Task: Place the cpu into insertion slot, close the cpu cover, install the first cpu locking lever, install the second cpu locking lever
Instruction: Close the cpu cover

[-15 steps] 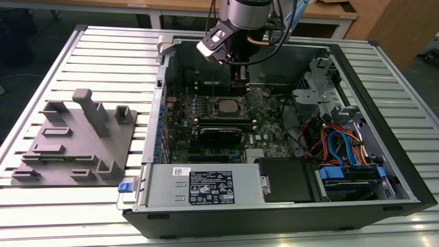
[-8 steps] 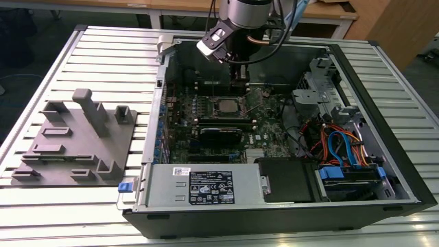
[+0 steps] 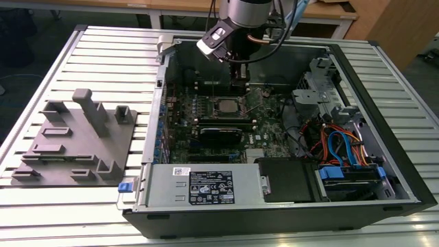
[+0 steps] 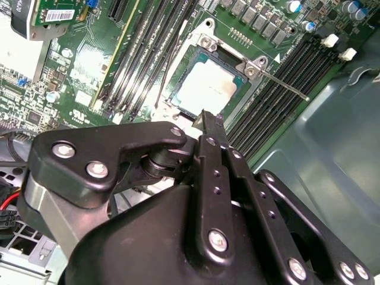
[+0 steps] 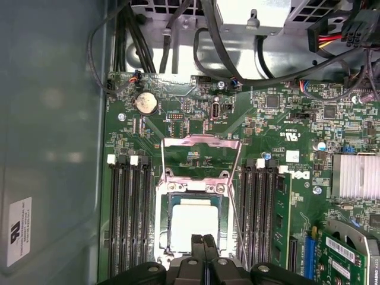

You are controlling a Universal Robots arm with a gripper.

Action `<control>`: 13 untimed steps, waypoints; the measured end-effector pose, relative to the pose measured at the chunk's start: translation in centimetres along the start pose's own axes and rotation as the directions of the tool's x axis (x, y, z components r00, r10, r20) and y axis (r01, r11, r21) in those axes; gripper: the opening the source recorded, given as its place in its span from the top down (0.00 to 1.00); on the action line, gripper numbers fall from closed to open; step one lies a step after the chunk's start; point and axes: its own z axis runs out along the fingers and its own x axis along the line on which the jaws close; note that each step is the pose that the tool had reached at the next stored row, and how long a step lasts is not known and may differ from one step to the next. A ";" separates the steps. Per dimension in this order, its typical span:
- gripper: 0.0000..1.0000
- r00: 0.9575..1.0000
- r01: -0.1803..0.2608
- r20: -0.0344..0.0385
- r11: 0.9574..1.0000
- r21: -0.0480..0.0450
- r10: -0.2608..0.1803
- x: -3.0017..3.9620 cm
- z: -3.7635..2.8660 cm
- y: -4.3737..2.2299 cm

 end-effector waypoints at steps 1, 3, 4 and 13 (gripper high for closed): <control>0.90 1.000 0.000 0.000 1.000 0.000 0.000 0.00 -0.03 0.00; 0.90 1.000 0.000 0.000 1.000 0.000 0.000 0.00 -0.12 0.00; 0.90 1.000 0.000 0.000 1.000 0.000 0.000 0.00 -0.16 0.00; 0.90 1.000 0.000 0.000 1.000 0.000 0.000 -0.01 -0.41 -0.01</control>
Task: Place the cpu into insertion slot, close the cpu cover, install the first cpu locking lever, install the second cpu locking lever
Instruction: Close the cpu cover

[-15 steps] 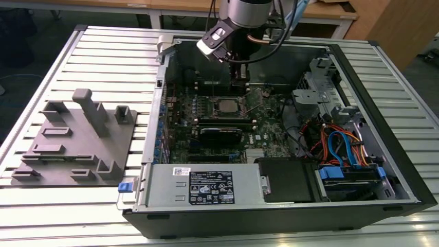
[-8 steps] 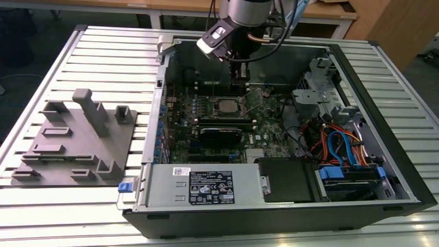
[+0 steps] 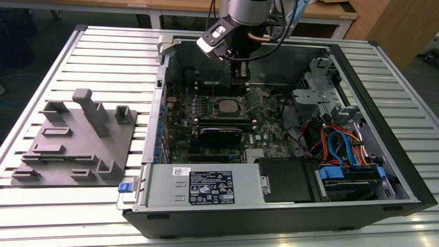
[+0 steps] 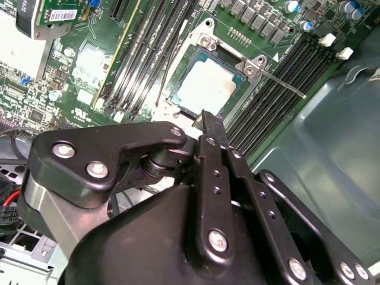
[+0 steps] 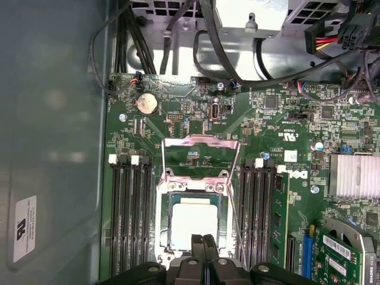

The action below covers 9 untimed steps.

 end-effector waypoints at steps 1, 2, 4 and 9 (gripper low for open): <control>0.90 1.000 0.000 0.000 1.000 0.000 0.000 0.00 -0.02 0.00; 0.90 1.000 0.000 0.000 1.000 0.000 0.000 0.00 -0.05 0.00; 0.90 1.000 0.000 0.000 1.000 0.000 0.000 0.00 -0.10 0.00; 0.90 1.000 0.000 0.000 1.000 0.000 0.000 -0.01 -0.12 0.08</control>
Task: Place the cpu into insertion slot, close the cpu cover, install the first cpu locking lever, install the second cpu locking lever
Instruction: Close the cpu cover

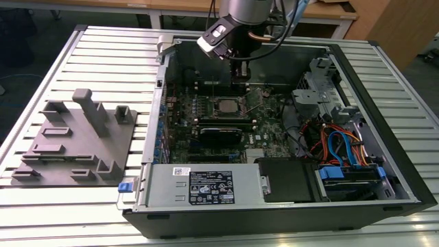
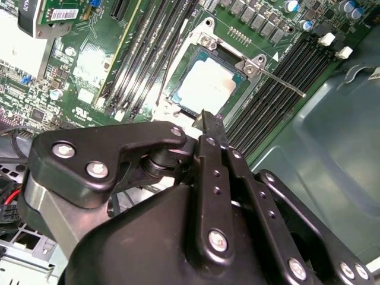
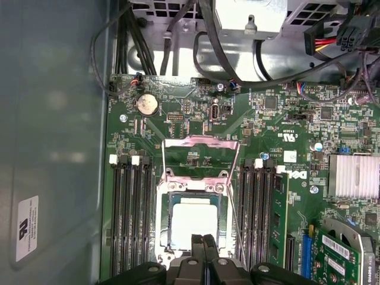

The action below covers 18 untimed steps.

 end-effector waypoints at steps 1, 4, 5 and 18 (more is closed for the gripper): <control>0.90 1.000 0.000 0.000 1.000 0.000 0.000 0.00 0.00 0.04; 0.90 1.000 0.000 0.000 1.000 0.000 0.000 0.00 0.00 0.17; 0.90 1.000 0.000 0.000 1.000 0.000 0.000 0.00 0.00 0.23; 0.90 1.000 0.000 0.000 1.000 0.000 0.000 -0.02 -0.01 0.95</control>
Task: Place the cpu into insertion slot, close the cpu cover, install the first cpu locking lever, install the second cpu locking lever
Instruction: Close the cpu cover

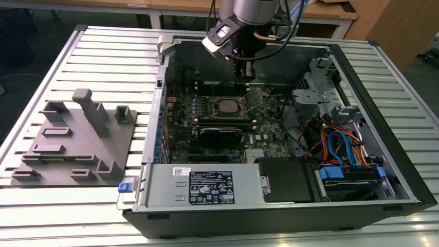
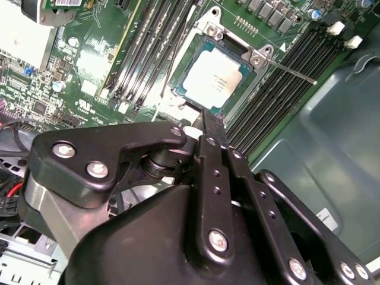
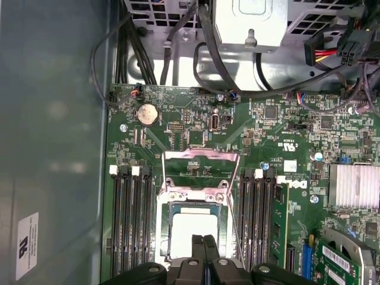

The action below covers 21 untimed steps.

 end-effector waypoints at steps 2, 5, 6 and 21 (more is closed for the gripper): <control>0.90 1.000 0.000 0.000 1.000 0.000 0.000 0.00 0.00 0.09; 0.90 1.000 0.000 0.000 1.000 0.000 0.000 0.00 0.00 0.19; 0.90 1.000 0.000 0.000 1.000 0.000 0.000 0.00 0.00 0.23; 0.90 1.000 0.000 0.000 1.000 0.000 0.000 -0.02 -0.01 0.80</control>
